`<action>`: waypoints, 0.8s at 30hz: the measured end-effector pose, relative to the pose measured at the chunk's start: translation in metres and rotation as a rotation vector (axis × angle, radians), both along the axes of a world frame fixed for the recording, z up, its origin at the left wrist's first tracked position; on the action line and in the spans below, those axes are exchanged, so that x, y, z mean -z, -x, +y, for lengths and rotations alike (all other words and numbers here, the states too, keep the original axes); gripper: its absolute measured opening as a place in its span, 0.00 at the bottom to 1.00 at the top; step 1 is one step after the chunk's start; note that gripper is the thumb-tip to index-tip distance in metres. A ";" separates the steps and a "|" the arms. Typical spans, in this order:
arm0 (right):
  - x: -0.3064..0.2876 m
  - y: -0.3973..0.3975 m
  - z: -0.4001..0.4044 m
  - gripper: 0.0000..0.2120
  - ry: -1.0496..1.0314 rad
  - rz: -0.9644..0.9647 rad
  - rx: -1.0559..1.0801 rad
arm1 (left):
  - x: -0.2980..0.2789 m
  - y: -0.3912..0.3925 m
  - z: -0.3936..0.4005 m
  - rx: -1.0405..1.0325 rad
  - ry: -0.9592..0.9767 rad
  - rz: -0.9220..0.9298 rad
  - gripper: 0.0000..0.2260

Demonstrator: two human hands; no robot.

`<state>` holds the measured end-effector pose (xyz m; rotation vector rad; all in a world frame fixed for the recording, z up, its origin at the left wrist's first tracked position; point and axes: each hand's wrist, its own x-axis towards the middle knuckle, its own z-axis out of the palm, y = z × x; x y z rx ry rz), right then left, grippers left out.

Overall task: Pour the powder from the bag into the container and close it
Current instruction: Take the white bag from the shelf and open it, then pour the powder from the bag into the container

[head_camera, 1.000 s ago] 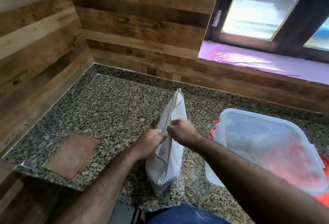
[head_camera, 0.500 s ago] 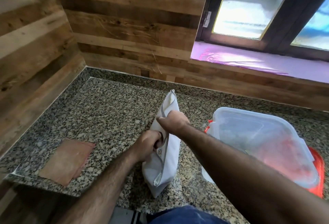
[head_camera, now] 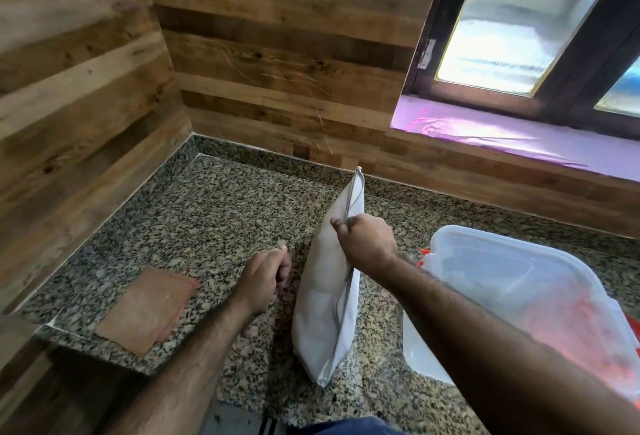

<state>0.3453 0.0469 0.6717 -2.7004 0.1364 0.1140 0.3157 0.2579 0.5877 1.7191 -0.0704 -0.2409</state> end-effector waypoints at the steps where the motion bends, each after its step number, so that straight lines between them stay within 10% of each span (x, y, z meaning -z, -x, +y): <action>1: -0.010 -0.001 -0.002 0.29 -0.004 -0.033 -0.011 | -0.003 -0.004 0.000 -0.015 0.010 0.004 0.25; 11: -0.162 -0.019 -0.029 0.29 0.112 -0.523 -0.235 | -0.104 -0.064 -0.031 -0.331 0.067 -0.068 0.26; 15: -0.222 -0.018 -0.045 0.27 0.221 -0.712 -0.328 | -0.151 -0.092 -0.044 -0.346 0.168 0.021 0.40; 24: -0.288 0.002 -0.085 0.22 0.448 -0.990 -0.486 | -0.228 -0.097 -0.060 -0.284 0.484 0.125 0.19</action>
